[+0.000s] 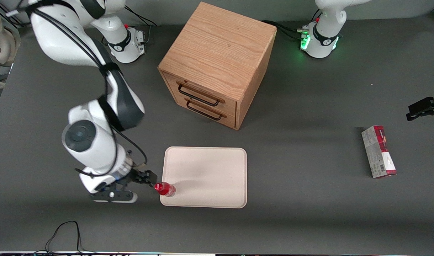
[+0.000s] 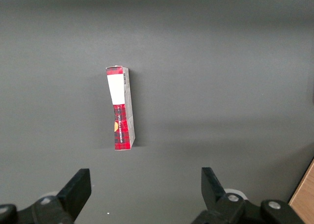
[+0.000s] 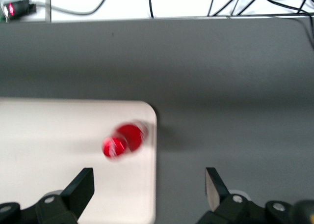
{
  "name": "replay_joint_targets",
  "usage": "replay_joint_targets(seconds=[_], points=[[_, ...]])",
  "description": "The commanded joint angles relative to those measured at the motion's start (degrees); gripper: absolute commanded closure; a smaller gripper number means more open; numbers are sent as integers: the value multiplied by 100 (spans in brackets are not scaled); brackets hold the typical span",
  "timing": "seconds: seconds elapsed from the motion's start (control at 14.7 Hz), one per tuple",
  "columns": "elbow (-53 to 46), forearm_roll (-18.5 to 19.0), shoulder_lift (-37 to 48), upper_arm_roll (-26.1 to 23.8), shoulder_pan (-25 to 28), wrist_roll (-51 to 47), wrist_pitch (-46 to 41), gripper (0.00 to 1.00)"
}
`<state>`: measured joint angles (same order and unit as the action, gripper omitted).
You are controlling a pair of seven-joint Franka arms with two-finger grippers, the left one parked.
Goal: Place coke bottle on tray
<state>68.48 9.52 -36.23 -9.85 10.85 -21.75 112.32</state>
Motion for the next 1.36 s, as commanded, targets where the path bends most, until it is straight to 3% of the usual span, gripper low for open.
replay_joint_targets(seconds=[0.0,0.27,0.54,1.29], points=[[1517,-354,1229,447,-65,723,-200,0],[2686,-749,2547,992,-118,1225,-499,0],[2882,-855,3375,1134,-495,1296,-1299,0],[2794,-1023,3825,1257,-575,1217,-1889,0]])
